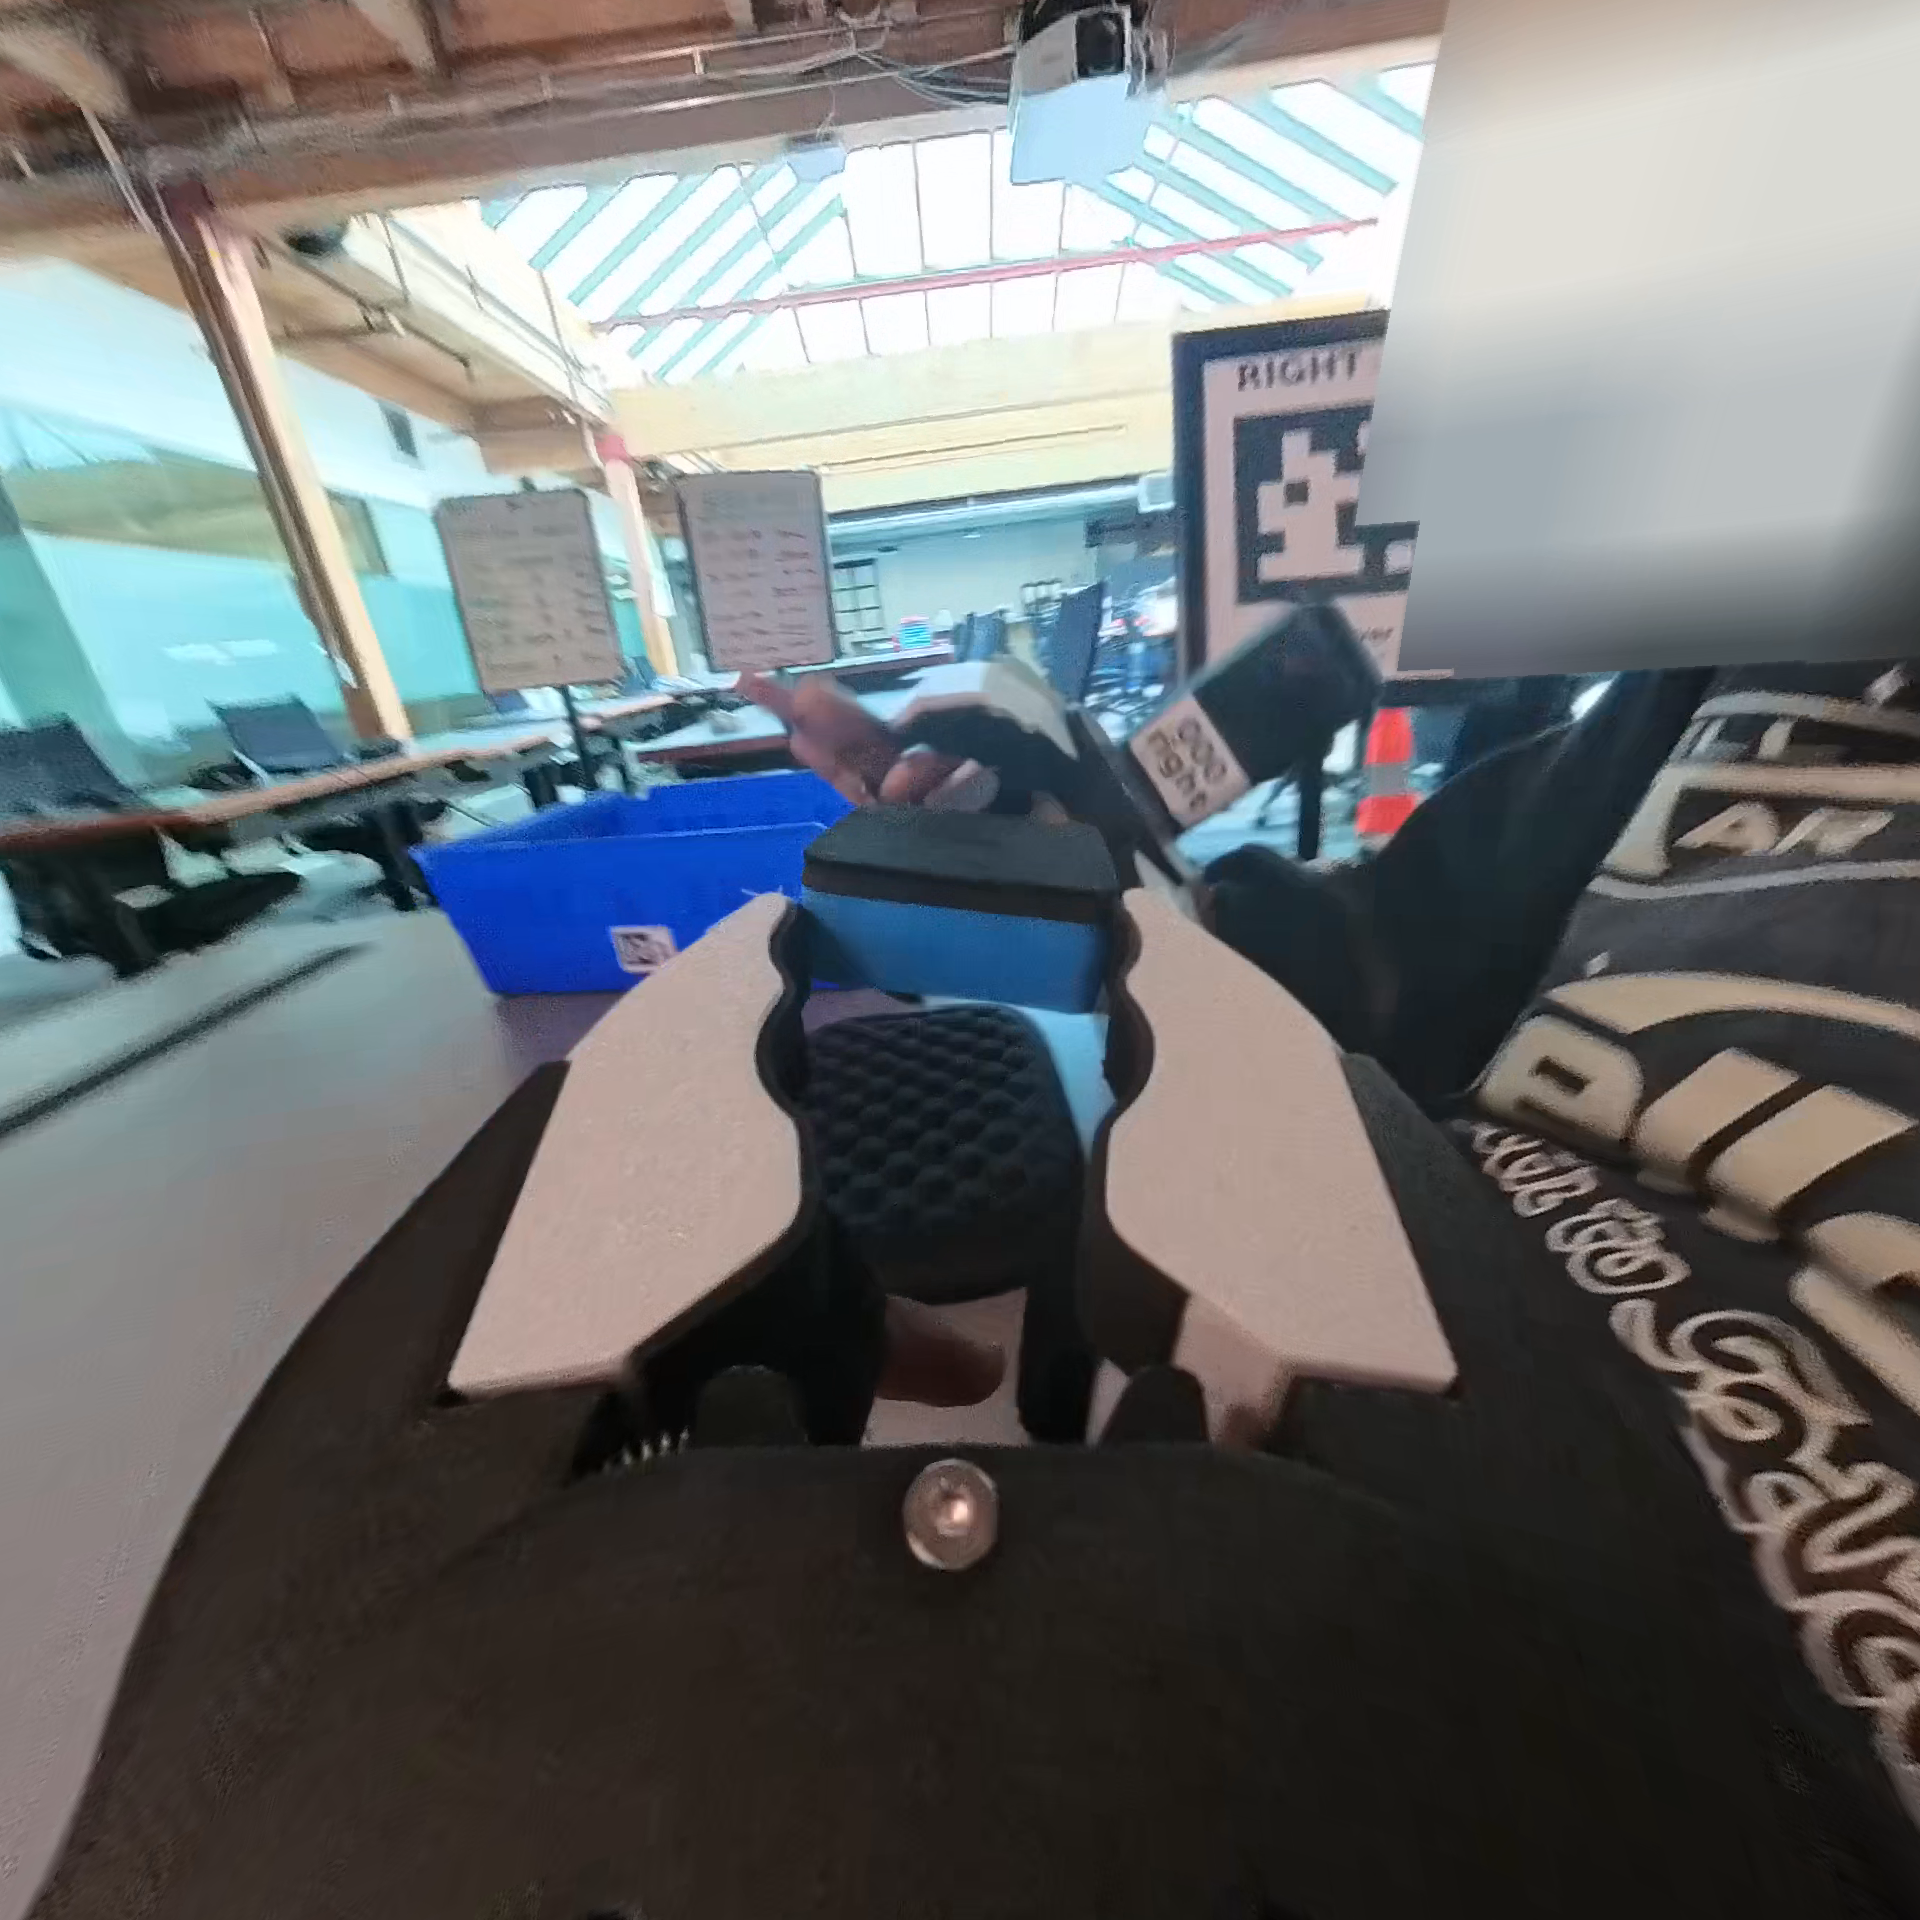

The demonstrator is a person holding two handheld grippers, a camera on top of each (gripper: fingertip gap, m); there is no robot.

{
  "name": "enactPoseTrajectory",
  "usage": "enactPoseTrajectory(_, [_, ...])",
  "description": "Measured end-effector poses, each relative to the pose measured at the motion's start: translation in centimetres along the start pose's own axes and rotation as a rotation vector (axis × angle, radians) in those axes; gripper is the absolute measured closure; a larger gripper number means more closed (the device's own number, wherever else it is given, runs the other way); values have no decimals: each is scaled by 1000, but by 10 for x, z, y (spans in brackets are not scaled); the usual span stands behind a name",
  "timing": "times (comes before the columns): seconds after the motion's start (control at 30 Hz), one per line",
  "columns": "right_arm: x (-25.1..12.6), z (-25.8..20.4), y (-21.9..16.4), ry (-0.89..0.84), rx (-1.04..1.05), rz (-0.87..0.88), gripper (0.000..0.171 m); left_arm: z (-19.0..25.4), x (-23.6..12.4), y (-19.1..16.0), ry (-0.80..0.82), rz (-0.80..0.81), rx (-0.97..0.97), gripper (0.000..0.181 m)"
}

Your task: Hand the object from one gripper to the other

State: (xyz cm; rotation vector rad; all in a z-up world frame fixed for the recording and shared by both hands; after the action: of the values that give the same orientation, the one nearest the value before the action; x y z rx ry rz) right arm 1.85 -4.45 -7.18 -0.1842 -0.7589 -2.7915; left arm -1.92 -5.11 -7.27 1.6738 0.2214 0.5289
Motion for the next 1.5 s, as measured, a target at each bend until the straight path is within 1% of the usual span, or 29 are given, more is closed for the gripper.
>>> enactPoseTrajectory(0.07, [1, -5, 3, -26, -272, -35, 117, 1, 0, -2, -40, -11, -107, 127])
enactPoseTrajectory(0.1, [2, -7, 3, -40, -359, -59, 123, 3, 1, -3, -57, -22, -130, 127])
enactPoseTrajectory(0.13, [3, -7, 5, -56, -404, -70, 129, 5, 2, -5, -65, -34, -137, 127])
enactPoseTrajectory(0.2, [5, -12, 5, -33, -427, -76, 149, 6, 2, -7, -74, -45, -141, 127])
enactPoseTrajectory(0.27, [5, -12, 3, -28, -413, -90, 150, 5, 2, -7, -67, -45, -141, 126])
enactPoseTrajectory(0.33, [4, -10, 3, -8, -313, -89, 150, 8, 2, -4, -72, -19, -87, 125])
enactPoseTrajectory(0.4, [2, -6, 4, 22, -109, -73, 151, 11, 1, 5, -53, 55, 38, 118])
enactPoseTrajectory(0.47, [1, 0, -2, 54, 123, -92, 150, 10, -1, 12, 0, 111, 168, 117])
enactPoseTrajectory(0.5, [1, -1, -4, 89, 243, -97, 151, 8, -1, 13, 24, 112, 211, 119])
enactPoseTrajectory(0.6, [-1, -4, -4, 178, 525, -65, 150, 6, 2, 4, 44, 45, 255, 136])
enactPoseTrajectory(0.67, [-2, -4, -4, 203, 612, -58, 151, 7, 4, -3, 30, -3, 251, 154])
enactPoseTrajectory(0.7, [-2, -4, -6, 207, 624, -66, 151, 7, 4, -5, 23, -20, 239, 158])
enactPoseTrajectory(0.8, [-2, -3, -6, 186, 596, -54, 150, 5, 4, -6, 8, -40, 154, 159])
enactPoseTrajectory(0.83, [-1, 1, -5, 144, 537, -24, 143, 3, 3, -5, 7, -33, 111, 159])
enactPoseTrajectory(0.9, [-1, 7, -2, 46, 348, 23, 112, 1, 1, -4, -3, -31, 20, 159])
enactPoseTrajectory(0.93, [-1, 7, -3, 13, 229, 15, 103, 0, 0, -4, -11, -27, -26, 160])
enactPoseTrajectory(1.0, [0, 0, -4, 4, -2, -28, 97, 0, 0, -3, -33, -22, -96, 160])
enactPoseTrajectory(1.03, [1, -5, -3, 6, -100, -39, 95, 1, 0, -3, -43, -24, -117, 160])
enactPoseTrajectory(1.1, [3, -9, 0, -13, -261, -50, 98, 3, 0, -5, -62, -33, -150, 160])
enactPoseTrajectory(1.2, [5, -15, -3, 3, -389, -95, 114, 6, 2, -8, -85, -50, -182, 159])
enactPoseTrajectory(1.27, [6, -16, -6, 0, -407, -112, 116, 4, 1, -9, -76, -53, -180, 159])
enactPoseTrajectory(1.3, [5, -16, -6, 8, -380, -116, 116, 5, 1, -9, -76, -53, -171, 159])
enactPoseTrajectory(1.37, [4, -15, -5, 26, -258, -106, 117, 7, 3, -7, -78, -29, -114, 156])
enactPoseTrajectory(1.43, [3, -11, -5, 51, -100, -104, 117, 9, 3, -2, -47, 16, 5, 135])
enactPoseTrajectory(1.5, [2, -10, -9, 97, 103, -116, 117, 9, 3, 3, 2, 61, 158, 123])
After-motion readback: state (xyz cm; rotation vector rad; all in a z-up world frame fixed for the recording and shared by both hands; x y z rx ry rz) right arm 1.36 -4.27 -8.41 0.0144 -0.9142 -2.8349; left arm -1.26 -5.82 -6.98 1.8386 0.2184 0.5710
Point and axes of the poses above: each gripper's, where its closed fingertips meet, x out along the fingers, y out of its top, z = x × y across the jaws, the point moved 1 cm from there along -x, back along the fingers, and after that the axes turned 1 degree about z, right-handed, at the moved point
